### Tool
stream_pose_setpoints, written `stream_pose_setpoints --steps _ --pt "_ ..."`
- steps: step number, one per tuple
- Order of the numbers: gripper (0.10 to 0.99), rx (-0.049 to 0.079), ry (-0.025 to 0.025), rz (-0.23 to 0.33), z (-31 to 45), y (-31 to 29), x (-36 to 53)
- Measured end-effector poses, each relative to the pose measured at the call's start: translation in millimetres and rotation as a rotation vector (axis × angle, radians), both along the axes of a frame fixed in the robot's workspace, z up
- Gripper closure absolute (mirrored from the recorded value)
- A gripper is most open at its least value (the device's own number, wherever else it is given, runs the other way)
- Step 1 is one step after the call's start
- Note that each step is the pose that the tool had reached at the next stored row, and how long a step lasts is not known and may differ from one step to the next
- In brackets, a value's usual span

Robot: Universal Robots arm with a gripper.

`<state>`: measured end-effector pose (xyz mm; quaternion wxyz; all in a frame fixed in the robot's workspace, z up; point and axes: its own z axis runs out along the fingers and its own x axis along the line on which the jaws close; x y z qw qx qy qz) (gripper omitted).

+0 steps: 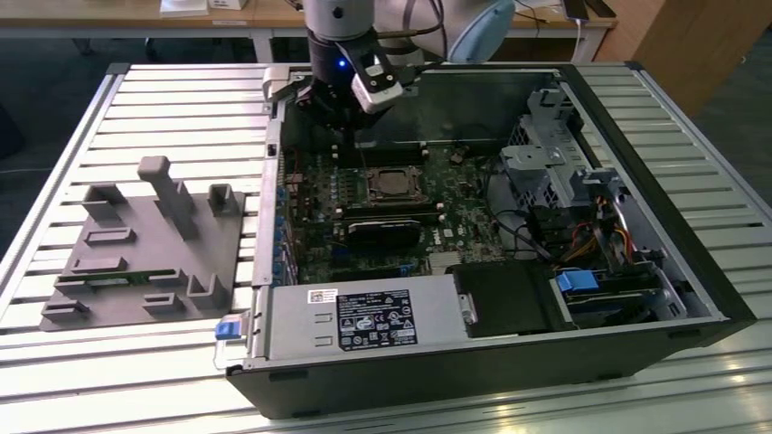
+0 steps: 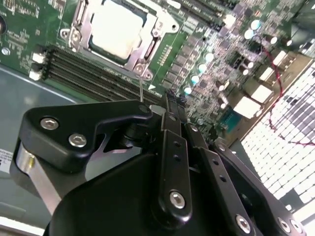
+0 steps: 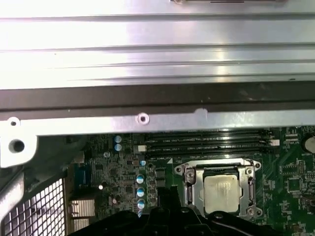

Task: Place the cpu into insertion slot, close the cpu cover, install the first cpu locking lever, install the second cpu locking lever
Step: 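Install the first cpu locking lever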

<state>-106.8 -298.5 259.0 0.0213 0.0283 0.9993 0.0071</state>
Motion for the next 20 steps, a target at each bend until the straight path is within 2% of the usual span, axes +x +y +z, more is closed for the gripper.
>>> stream_pose_setpoints --steps 4,10,14,20 --pt "0.980 0.000 0.0000 0.003 -0.4 4.2 0.1" --pt "0.980 0.000 0.0000 0.007 -1.0 5.8 5.2" --pt "0.980 0.000 0.0000 0.009 -1.4 6.6 12.1" --pt "0.980 0.000 0.0009 0.011 -2.2 7.7 27.0"
